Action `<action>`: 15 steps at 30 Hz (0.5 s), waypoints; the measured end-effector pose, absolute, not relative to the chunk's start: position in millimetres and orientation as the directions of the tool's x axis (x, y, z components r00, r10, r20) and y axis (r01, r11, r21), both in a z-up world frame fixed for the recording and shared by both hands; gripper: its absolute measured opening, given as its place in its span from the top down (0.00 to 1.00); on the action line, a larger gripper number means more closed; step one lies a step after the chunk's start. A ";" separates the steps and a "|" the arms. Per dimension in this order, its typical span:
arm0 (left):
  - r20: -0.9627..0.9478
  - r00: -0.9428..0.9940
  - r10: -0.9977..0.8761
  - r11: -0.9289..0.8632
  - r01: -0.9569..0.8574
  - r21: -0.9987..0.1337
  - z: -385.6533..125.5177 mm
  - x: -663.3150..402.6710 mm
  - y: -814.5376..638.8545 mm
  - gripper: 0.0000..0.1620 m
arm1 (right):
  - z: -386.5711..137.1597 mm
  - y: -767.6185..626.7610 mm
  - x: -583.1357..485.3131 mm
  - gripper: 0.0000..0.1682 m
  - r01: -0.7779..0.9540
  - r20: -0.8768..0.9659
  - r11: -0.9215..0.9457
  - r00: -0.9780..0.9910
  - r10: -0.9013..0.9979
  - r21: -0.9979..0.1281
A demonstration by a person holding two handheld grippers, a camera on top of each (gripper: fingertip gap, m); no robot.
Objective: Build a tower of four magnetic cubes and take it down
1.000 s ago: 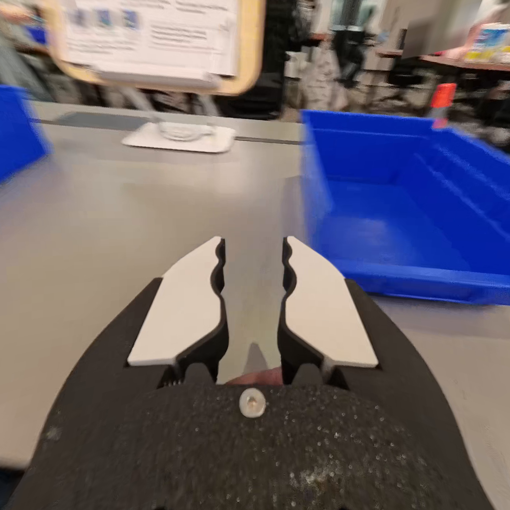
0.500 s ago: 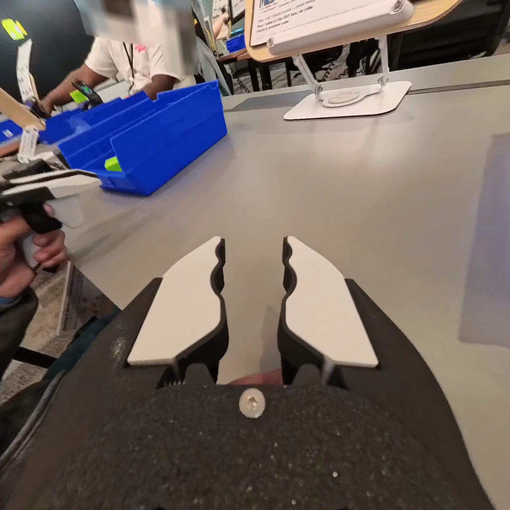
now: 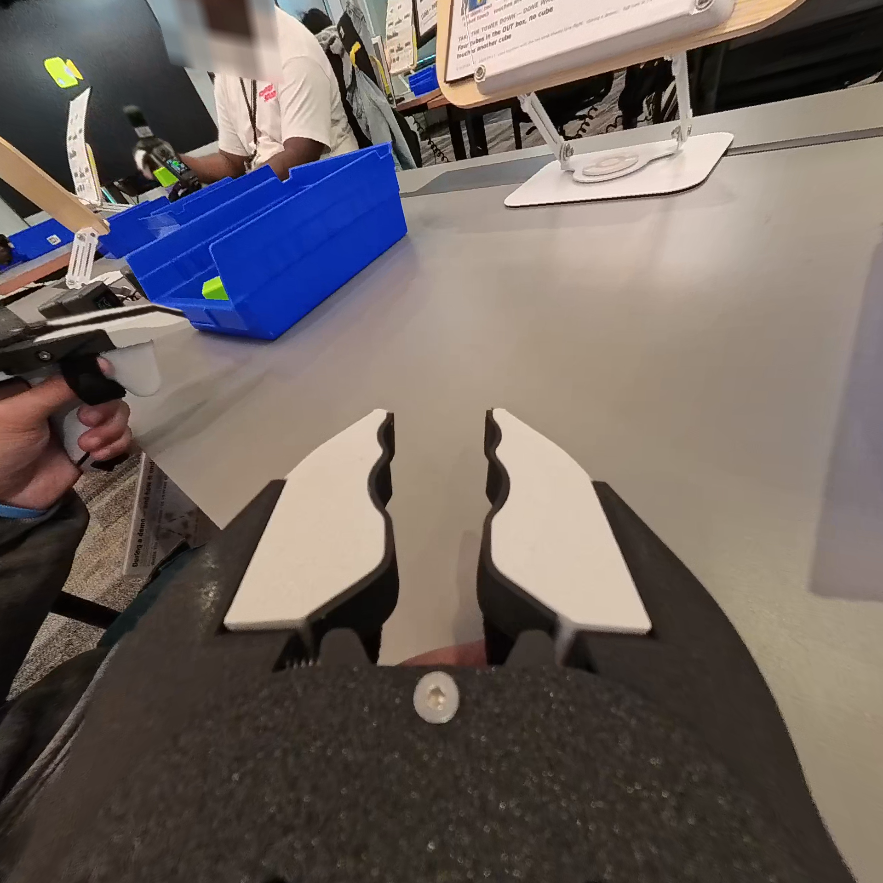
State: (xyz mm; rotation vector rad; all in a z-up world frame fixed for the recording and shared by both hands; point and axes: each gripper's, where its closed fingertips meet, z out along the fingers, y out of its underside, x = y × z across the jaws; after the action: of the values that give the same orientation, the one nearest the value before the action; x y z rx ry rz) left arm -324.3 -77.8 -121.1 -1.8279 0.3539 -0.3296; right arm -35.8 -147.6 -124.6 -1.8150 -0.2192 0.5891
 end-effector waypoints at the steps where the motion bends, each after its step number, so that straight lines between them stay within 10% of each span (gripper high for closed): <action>1: 0.050 0.914 -0.403 -0.275 -0.069 -0.959 -122.0 -324.9 -77.5 0.74 | -124.8 -147.5 -36.1 0.79 -0.142 -0.281 -0.325 0.857 0.432 -0.935; 15: 0.000 0.909 -0.416 -0.515 -0.236 -0.824 -84.3 -371.3 -21.7 0.67 | -125.0 -147.3 -35.0 0.79 -0.187 -0.336 -0.349 0.834 0.437 -0.918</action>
State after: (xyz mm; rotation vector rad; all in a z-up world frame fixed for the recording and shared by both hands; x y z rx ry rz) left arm -371.3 -21.7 -84.3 -2.1328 0.4653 -0.2443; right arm -35.0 -147.3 -125.0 -1.8200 -0.1903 0.6497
